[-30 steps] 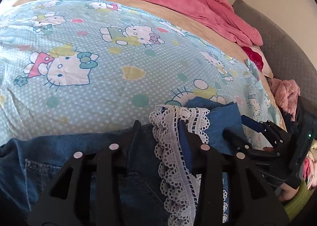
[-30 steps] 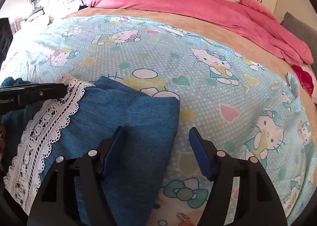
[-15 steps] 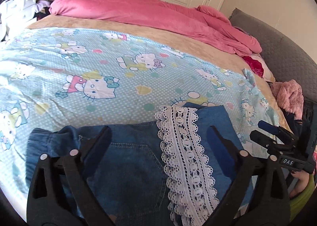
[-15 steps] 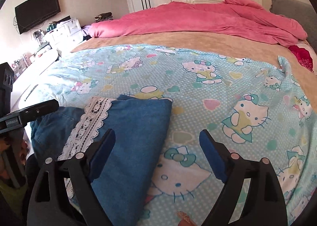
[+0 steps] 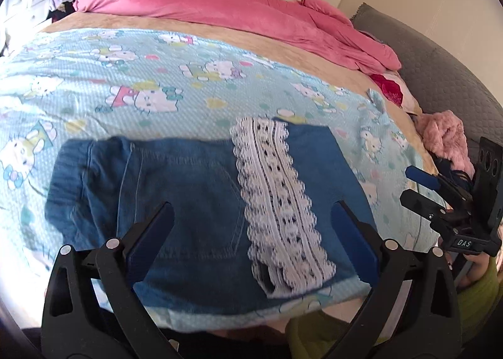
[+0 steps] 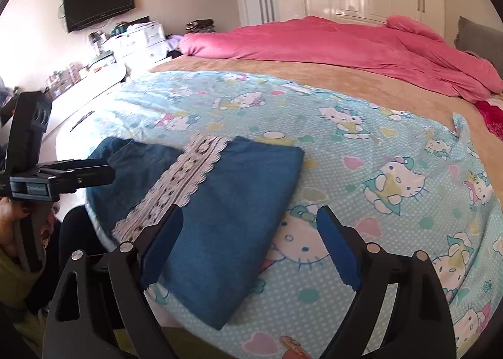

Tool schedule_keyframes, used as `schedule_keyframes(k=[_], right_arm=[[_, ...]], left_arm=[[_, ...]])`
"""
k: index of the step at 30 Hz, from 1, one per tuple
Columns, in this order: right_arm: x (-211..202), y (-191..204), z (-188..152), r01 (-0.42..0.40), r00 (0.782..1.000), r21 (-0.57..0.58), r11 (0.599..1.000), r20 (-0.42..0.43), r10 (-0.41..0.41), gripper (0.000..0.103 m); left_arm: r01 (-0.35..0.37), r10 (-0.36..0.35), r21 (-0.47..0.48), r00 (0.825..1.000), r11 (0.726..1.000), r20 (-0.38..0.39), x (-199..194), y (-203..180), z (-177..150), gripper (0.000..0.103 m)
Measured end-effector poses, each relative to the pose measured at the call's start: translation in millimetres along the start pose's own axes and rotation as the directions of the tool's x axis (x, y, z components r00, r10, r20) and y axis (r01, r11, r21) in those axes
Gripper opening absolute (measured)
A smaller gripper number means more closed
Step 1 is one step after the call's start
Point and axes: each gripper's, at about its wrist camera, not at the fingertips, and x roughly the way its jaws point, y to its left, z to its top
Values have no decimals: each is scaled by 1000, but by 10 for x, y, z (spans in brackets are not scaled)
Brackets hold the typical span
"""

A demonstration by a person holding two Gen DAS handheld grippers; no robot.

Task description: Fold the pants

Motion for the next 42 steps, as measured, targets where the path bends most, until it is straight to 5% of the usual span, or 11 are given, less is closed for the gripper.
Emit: schedule_keyframes(k=[6, 15, 20, 22, 28, 33, 42], right_arm=[[51, 198, -167, -44, 999, -60, 997, -32, 42, 86], [218, 371, -361, -108, 990, -90, 990, -96, 99, 84], [357, 434, -481, -129, 981, -121, 984, -160, 109, 63], [397, 452, -510, -115, 980, -140, 984, -179, 89, 61], [294, 555, -467, -146, 983, -177, 973, -140, 122, 61], [492, 502, -538, -115, 974, -154, 981, -212, 81, 60], [400, 442, -503, -129, 974, -101, 986, -201, 107, 61]], left_arm=[[26, -27, -10, 999, 1000, -41, -57, -20, -217, 91], [86, -97, -79, 984, 993, -152, 250, -89, -492, 66], [45, -47, -14, 983, 999, -176, 392, -231, -581, 20], [31, -25, 34, 985, 999, -168, 340, -288, -581, 14], [-18, 31, 85, 987, 996, -158, 188, -241, -621, 14], [-11, 25, 83, 985, 997, -172, 244, -222, -643, 18], [-10, 26, 99, 986, 995, -163, 210, -289, -628, 41]])
